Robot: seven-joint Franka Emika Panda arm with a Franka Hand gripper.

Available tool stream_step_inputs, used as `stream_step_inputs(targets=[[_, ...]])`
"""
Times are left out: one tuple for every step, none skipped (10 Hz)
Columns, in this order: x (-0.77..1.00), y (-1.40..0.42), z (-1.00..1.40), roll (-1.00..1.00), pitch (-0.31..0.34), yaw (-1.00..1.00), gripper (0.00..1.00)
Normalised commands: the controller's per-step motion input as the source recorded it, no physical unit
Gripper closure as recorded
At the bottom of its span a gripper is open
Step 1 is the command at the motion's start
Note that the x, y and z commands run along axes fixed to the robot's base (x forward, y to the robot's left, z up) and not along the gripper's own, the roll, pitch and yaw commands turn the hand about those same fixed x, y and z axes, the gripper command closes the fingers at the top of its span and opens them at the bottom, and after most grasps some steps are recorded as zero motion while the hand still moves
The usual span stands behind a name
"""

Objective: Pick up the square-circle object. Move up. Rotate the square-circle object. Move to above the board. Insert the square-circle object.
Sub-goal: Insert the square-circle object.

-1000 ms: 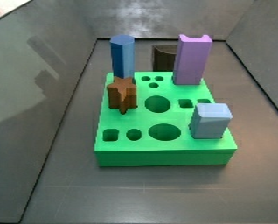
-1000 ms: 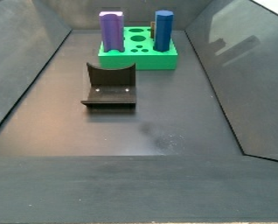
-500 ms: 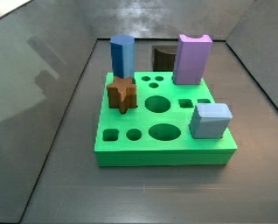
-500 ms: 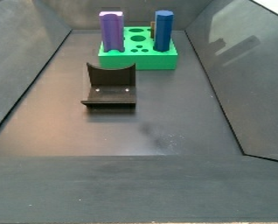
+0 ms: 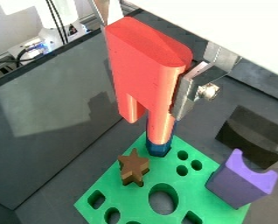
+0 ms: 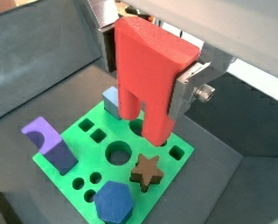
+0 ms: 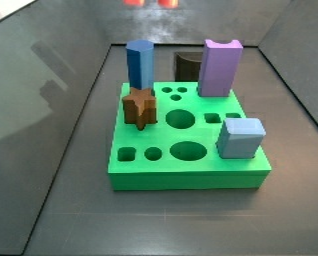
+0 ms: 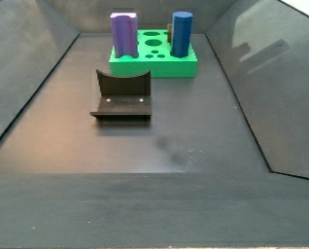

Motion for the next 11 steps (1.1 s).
stream_step_inputs(targets=[[0.00,0.03,-0.65,0.00,-0.016,0.05,1.00],[0.00,0.00,-0.78,0.04,-0.050,0.07,1.00],[0.07,0.00,-0.89,0.03,-0.019,0.04,1.00],[0.00,-0.18,-0.99,0.03,-0.101,0.02,1.00],[0.00,-0.51,-0.77,0.06,-0.144,0.04,1.00],[-0.05,-0.61,-0.74,0.15,-0.169,0.08,1.00],[-0.09,-0.62,-0.76,0.21,-0.161,0.15,1.00],[-0.18,-0.55,-0.75,0.23,-0.149,0.29,1.00],[-0.30,-0.58,-0.67,0.27,-0.170,0.42,1.00],[-0.31,-0.56,-0.65,0.26,-0.186,0.45,1.00],[-0.31,-0.58,-0.67,0.23,-0.196,0.46,1.00]])
